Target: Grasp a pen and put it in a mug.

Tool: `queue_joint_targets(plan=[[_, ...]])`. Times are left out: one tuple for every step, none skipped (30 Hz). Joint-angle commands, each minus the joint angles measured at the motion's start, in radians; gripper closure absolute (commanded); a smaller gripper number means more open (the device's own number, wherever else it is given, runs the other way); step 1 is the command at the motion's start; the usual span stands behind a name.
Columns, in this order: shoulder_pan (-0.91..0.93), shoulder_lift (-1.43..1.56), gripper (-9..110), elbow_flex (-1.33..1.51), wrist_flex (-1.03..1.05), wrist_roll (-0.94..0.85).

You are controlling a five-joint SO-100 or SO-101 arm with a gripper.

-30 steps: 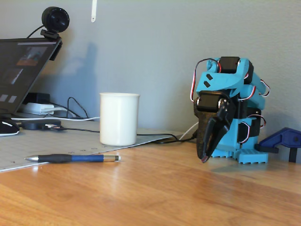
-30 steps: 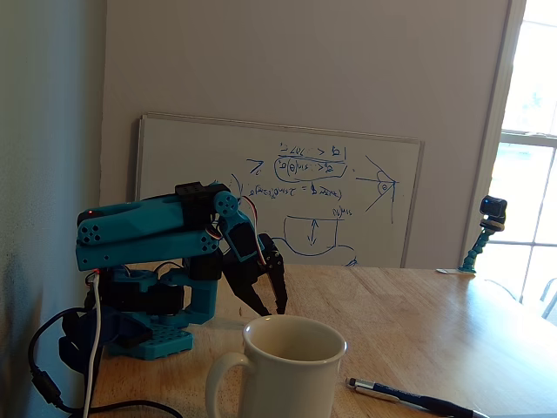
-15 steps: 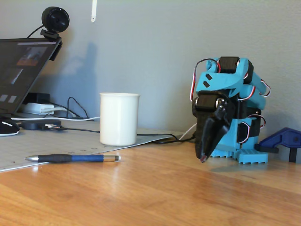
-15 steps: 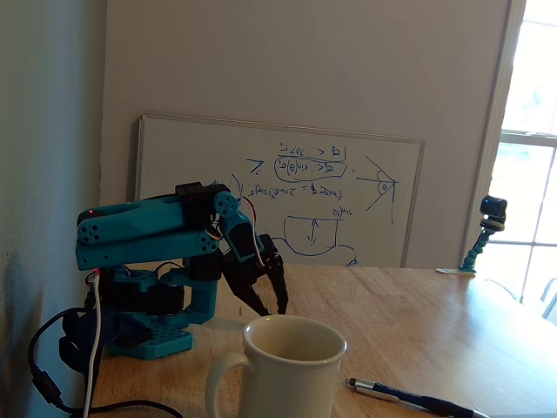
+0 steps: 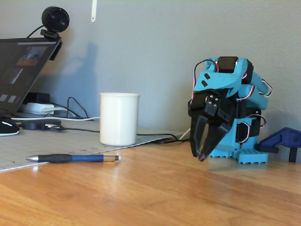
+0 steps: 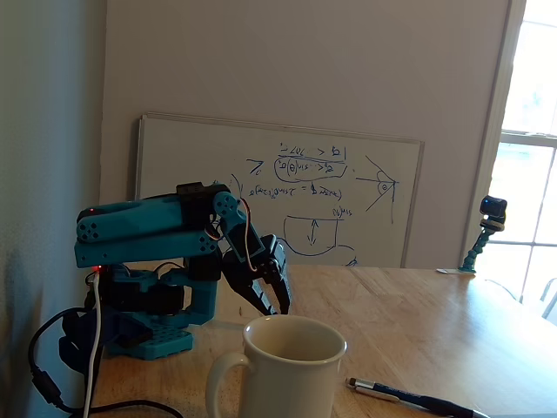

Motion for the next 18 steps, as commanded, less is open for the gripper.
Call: queue_joint_targets(plan=[[0.008,-0.161,98,-0.095,-0.141,0.202],[0.011,-0.218,98,-0.112,-0.189,0.261],[0.018,-0.275,98,-0.127,-0.233,0.322],[0.032,-0.331,98,-0.140,-0.281,0.382],[0.048,-0.383,98,-0.150,-0.328,0.440],[0.066,-0.434,98,-0.161,-0.377,0.497],[0.084,-0.479,98,-0.170,-0.428,0.551],[0.107,-0.515,97,-0.181,-0.479,0.600],[0.133,-0.555,97,-0.187,-0.529,0.649],[0.163,-0.591,95,-0.192,-0.575,0.693],[0.193,-0.620,93,-0.198,-0.617,0.735],[0.224,-0.650,91,-0.202,-0.658,0.769],[0.256,-0.678,88,-0.212,-0.693,0.787],[0.288,-0.703,86,-0.224,-0.727,0.807],[0.318,-0.726,84,-0.239,-0.749,0.818],[0.342,-0.749,82,-0.253,-0.767,0.828],[0.365,-0.773,80,-0.267,-0.778,0.833],[0.387,-0.801,79,-0.284,-0.778,0.833]])
